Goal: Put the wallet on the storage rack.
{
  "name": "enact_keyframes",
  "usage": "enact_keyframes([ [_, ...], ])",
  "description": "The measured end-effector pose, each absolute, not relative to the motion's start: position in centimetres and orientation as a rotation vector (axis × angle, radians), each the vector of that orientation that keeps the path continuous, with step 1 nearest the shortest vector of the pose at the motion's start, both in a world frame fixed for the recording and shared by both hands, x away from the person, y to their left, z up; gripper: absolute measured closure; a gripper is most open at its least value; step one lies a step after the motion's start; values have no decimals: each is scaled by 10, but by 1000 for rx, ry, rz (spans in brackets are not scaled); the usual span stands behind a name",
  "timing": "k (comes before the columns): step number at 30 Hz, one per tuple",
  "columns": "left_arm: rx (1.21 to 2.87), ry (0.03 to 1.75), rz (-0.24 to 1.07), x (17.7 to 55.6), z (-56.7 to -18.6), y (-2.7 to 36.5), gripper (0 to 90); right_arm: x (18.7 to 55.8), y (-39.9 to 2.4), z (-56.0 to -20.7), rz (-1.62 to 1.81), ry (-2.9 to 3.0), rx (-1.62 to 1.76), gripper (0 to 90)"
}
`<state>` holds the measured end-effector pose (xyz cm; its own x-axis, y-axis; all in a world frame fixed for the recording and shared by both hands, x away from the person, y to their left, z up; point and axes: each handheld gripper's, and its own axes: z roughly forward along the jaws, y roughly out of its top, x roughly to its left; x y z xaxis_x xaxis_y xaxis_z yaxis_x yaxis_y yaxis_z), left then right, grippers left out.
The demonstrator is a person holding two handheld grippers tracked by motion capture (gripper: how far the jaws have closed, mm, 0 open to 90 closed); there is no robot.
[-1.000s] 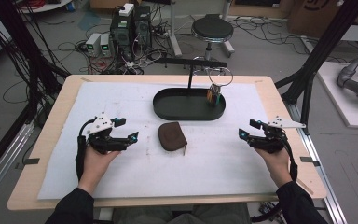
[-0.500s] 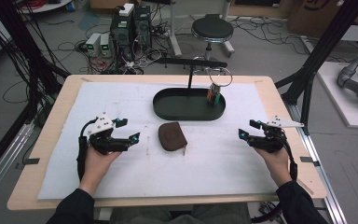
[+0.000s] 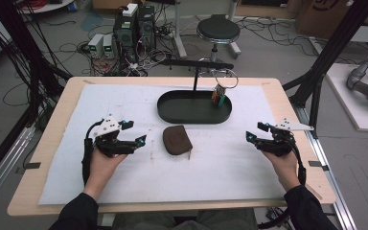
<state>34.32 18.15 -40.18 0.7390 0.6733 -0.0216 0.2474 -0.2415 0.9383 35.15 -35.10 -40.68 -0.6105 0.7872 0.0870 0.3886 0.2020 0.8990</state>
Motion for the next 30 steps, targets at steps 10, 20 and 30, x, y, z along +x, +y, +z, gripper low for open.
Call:
enact_keyframes([
  [10,1849,724,428,354,-403,168,243,353,-353,-408,1376,2090,1098,288],
  [20,1843,775,346,369,-402,158,256,354,-352,-408,1369,2099,1095,288],
  [30,1890,871,262,395,-415,129,317,355,-351,-409,1365,2104,1082,290],
])
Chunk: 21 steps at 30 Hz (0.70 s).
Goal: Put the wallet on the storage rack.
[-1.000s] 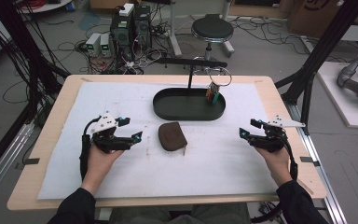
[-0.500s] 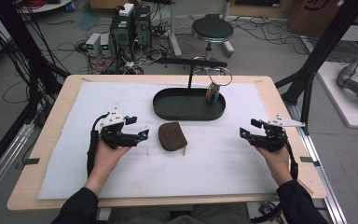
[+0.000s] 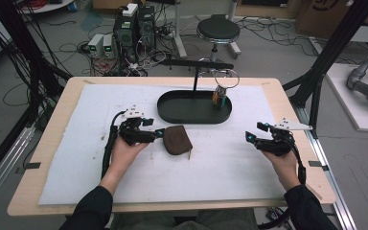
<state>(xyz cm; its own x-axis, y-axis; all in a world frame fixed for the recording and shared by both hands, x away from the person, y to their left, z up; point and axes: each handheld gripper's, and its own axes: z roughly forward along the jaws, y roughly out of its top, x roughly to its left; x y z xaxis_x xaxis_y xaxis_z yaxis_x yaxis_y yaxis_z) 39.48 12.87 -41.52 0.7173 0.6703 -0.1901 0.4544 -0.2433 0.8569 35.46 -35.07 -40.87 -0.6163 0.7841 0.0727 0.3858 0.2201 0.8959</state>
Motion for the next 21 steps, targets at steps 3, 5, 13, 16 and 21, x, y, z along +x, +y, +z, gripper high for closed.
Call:
enact_keyframes([
  [3,1876,908,226,402,-421,125,333,355,-351,-409,1367,2108,1081,290],
  [5,1860,929,214,405,-425,124,361,355,-351,-409,1362,2109,1080,290],
  [13,1850,1007,153,419,-435,121,472,355,-350,-409,1357,2113,1072,291],
  [16,1859,1028,134,422,-438,119,497,354,-350,-409,1354,2116,1069,291],
  [21,1846,1057,79,425,-442,119,523,355,-350,-409,1351,2118,1065,291],
])
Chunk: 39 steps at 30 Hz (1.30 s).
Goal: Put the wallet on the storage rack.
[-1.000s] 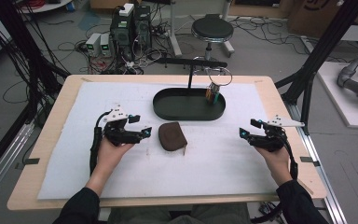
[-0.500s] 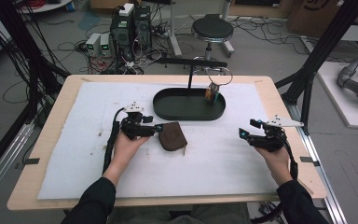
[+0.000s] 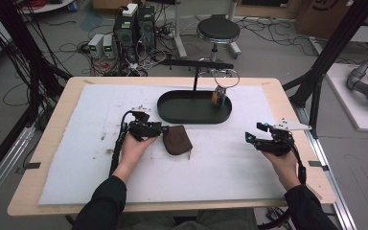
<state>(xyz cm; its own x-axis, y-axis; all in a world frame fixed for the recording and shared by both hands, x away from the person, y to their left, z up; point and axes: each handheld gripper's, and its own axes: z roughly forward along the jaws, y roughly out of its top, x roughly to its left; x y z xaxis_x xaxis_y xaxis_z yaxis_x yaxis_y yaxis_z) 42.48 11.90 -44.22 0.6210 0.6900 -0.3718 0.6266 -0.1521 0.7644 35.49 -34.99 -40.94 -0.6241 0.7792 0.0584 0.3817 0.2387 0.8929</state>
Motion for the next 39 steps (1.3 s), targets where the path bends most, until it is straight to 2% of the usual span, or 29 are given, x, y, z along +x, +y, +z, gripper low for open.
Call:
enact_keyframes([
  [6,1814,1091,7,426,-445,121,586,355,-349,-410,1348,2126,1060,291],
  [12,1819,1093,-40,426,-445,119,594,355,-349,-410,1352,2126,1062,291],
  [13,1815,1085,-55,425,-445,119,620,355,-350,-410,1351,2126,1062,292],
  [16,1839,1052,-19,423,-443,116,713,355,-350,-409,1351,2123,1058,293],
  [21,1871,1009,21,418,-438,114,790,355,-349,-409,1350,2125,1054,295],
  [29,1822,890,74,397,-422,115,843,353,-345,-408,1339,2127,1015,319],
  [39,1829,637,148,367,-400,107,858,348,-335,-402,1357,2161,932,320],
])
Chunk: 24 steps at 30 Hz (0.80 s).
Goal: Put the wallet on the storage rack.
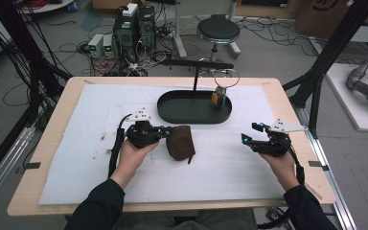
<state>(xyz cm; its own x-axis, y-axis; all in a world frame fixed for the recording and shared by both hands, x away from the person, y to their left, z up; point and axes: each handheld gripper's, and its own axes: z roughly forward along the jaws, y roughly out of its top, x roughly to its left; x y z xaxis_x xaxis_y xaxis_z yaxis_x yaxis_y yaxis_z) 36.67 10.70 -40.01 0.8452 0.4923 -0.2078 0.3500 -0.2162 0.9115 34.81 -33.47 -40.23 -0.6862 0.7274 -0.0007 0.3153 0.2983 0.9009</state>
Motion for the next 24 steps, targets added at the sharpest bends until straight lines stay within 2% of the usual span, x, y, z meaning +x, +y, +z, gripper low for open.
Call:
enact_keyframes([
  [10,1833,487,159,351,-397,103,862,344,-310,-399,1435,2273,779,317],
  [24,1887,256,167,339,-386,63,862,343,-275,-400,1536,2469,597,314],
])
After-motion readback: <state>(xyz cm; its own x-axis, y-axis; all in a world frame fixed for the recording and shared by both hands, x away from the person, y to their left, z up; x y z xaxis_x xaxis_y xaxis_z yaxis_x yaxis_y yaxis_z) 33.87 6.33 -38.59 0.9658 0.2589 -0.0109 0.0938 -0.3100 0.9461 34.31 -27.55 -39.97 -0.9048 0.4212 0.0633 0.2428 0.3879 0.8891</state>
